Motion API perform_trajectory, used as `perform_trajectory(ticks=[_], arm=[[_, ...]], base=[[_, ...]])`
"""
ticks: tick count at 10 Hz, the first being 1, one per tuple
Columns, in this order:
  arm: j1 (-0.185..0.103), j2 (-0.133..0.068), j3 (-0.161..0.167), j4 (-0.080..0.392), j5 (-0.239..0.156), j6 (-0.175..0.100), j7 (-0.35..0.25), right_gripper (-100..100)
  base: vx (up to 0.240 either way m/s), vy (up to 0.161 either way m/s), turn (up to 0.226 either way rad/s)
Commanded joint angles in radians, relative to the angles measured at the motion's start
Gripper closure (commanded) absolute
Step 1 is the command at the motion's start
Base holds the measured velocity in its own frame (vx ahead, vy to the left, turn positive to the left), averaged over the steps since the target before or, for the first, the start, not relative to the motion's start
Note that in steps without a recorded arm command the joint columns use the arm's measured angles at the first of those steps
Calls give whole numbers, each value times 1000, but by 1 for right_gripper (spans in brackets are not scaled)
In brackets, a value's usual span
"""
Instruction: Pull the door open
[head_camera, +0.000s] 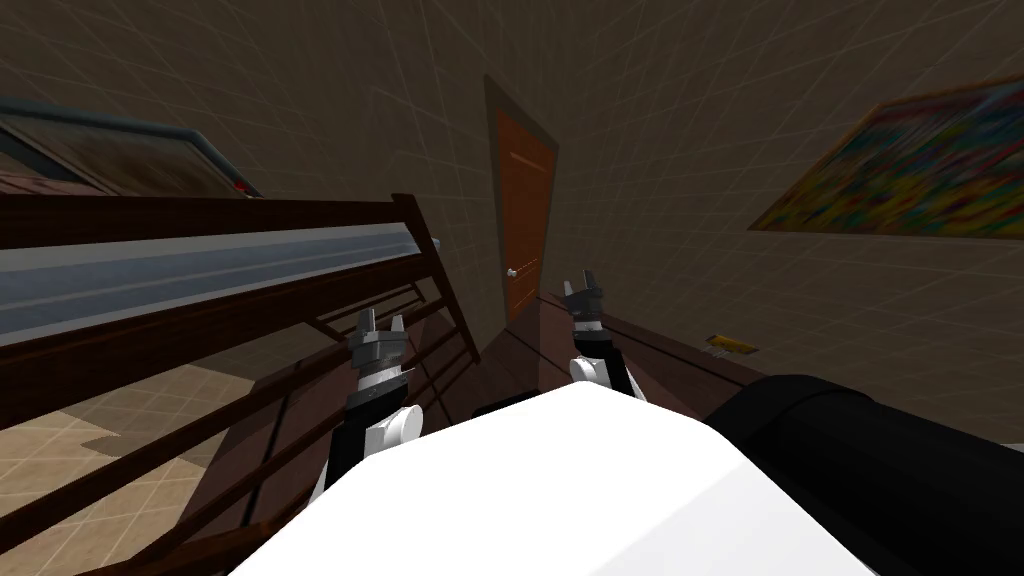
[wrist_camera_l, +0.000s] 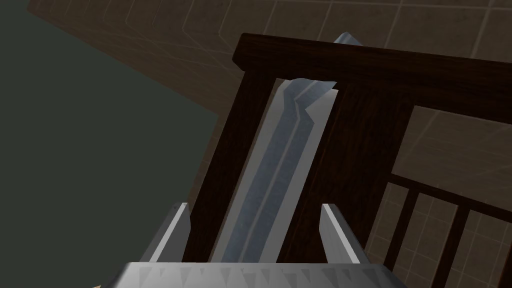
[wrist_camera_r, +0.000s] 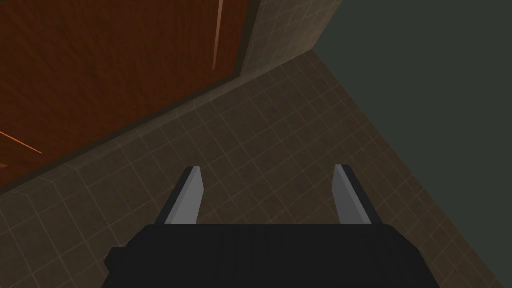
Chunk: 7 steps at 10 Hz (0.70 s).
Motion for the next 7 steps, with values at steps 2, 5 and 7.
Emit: perform_trajectory(ticks=[2, 5, 7], arm=[[-10, -15, 1, 40, 21, -15, 38, -100], [-22, -30, 2, 88, 45, -34, 83, -100], [-34, -44, 4, 136, 70, -52, 129, -100]], base=[[37, -58, 8], [107, -125, 11], [124, -131, 15]])
